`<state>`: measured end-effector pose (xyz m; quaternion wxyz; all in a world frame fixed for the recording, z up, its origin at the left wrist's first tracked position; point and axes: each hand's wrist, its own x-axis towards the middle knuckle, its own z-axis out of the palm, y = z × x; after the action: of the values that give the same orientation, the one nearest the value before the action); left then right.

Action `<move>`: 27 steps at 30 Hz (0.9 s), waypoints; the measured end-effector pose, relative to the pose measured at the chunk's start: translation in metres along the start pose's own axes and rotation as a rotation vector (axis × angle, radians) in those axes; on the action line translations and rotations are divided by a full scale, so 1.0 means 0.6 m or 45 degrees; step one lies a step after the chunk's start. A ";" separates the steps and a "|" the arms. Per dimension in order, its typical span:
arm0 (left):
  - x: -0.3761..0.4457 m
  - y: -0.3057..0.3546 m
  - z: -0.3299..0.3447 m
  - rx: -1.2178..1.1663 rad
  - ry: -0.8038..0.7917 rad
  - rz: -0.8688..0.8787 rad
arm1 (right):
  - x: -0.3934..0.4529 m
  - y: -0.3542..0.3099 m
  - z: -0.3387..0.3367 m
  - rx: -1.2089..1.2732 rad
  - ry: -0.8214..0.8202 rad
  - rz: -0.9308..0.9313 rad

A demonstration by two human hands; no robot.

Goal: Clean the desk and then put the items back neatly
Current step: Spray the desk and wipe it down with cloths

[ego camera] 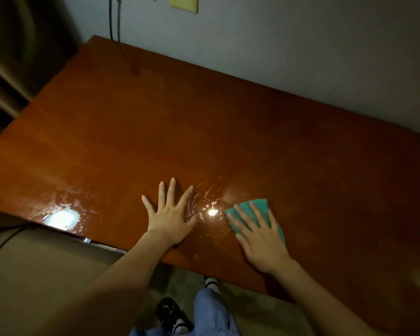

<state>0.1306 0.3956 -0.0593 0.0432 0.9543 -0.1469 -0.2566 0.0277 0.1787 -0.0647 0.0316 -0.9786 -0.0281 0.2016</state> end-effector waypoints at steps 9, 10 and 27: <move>0.076 0.032 -0.024 0.041 0.080 0.065 | 0.226 0.012 -0.093 0.222 0.193 0.394; 0.083 0.030 -0.029 0.050 0.072 0.075 | 0.229 0.000 -0.091 0.180 0.166 0.295; 0.192 0.111 -0.071 -0.094 0.131 -0.069 | 0.311 0.170 -0.139 0.226 0.243 0.496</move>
<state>0.2299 0.2978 -0.0667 0.0789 0.9677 -0.1090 -0.2134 0.2365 0.0852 -0.0692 0.0806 -0.9735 0.1824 0.1120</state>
